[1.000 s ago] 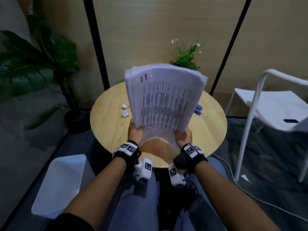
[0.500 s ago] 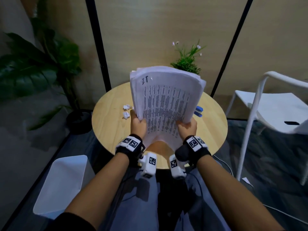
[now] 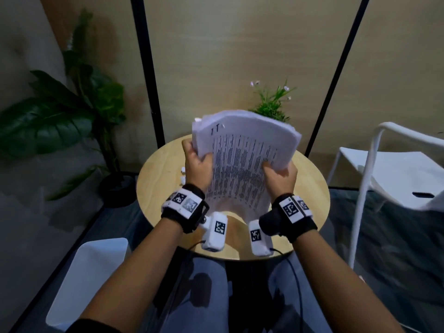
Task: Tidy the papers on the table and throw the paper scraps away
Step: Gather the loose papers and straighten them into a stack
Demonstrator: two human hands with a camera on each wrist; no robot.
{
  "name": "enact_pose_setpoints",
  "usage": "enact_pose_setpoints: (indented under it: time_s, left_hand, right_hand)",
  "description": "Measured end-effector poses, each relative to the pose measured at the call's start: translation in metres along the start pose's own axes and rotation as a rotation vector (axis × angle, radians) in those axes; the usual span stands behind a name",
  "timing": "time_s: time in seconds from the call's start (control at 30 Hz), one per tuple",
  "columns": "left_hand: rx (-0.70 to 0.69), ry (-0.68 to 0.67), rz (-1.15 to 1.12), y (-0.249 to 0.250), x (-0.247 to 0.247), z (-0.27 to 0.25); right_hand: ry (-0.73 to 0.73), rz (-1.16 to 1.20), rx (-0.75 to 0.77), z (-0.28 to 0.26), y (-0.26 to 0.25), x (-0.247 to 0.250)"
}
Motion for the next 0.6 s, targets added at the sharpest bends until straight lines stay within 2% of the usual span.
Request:
enact_pose_setpoints:
  time_s: [0.07,0.13,0.23,0.37,0.47,0.53,0.6]
  left_hand:
    - [0.076,-0.019,0.044,-0.014,0.007,-0.007]
    - [0.117,-0.034,0.091,-0.021,0.011,-0.011]
    - [0.051,-0.048,0.089,0.000,0.005,-0.001]
    - [-0.092,0.006,-0.045,0.033,0.001,0.014]
    - [-0.023,-0.022,-0.049,0.018,0.012,0.015]
    - [0.002,-0.068,0.038,0.002,0.016,0.010]
    - [-0.013,-0.094,0.120,-0.004,0.014,0.009]
  right_hand:
    - [-0.057,-0.103,-0.070,-0.004,0.021,0.004]
    - [-0.050,-0.121,-0.107,-0.006,0.029,0.005]
    - [0.002,-0.052,-0.032,-0.002,0.007,0.000]
    - [0.005,0.087,0.082,0.010,-0.022,-0.002]
    - [-0.058,0.053,0.048,0.009,-0.008,0.005]
    - [-0.091,-0.021,0.003,0.003,0.008,0.008]
    - [-0.059,-0.050,-0.011,0.000,0.012,0.006]
Point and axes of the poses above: each hand's wrist, its own z-axis towards the middle knuckle, its own x-axis out of the back of the hand, y = z × x, the point moved 1 cm from there along z, towards the middle knuckle, and after that the axes turned 15 degrees about y, right-handed, at the moved point
